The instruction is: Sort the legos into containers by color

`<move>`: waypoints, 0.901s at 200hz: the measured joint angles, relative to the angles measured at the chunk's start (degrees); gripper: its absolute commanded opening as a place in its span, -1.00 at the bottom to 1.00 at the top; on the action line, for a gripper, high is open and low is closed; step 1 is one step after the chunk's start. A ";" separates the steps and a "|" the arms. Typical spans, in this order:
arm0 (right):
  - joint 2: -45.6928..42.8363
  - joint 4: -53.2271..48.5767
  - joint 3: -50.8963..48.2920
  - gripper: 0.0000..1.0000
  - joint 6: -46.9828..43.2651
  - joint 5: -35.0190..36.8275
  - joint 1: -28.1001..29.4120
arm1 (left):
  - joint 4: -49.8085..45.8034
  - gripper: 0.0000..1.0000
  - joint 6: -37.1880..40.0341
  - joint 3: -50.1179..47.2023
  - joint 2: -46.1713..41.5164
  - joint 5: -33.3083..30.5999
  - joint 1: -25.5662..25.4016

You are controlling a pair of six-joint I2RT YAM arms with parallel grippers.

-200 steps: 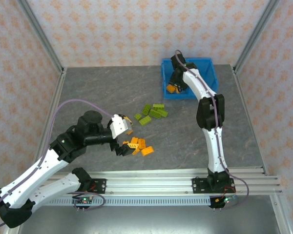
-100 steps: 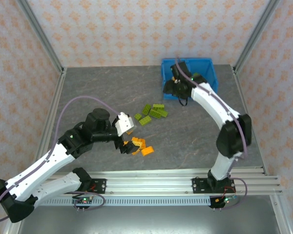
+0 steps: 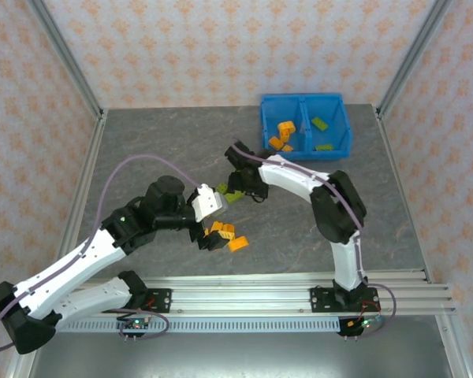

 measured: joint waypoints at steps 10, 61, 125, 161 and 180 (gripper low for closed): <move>1.95 0.07 1.25 0.69 1.68 0.13 0.90 | -0.13 0.99 0.31 -0.92 -1.53 0.02 -0.13; 4.76 1.07 4.94 0.64 6.03 -0.35 1.62 | -5.29 0.99 4.61 -3.30 -4.94 0.90 -0.13; 7.72 1.01 5.09 0.24 8.63 -0.20 1.57 | -6.32 0.99 4.76 -6.10 -7.96 0.42 -0.13; 7.15 1.55 3.52 -0.04 8.74 0.33 1.49 | -5.99 0.99 4.76 -6.12 -7.69 0.39 -0.13; 5.92 2.78 1.22 -0.18 9.46 1.09 1.33 | -5.68 0.99 4.76 -6.14 -7.43 0.39 -0.13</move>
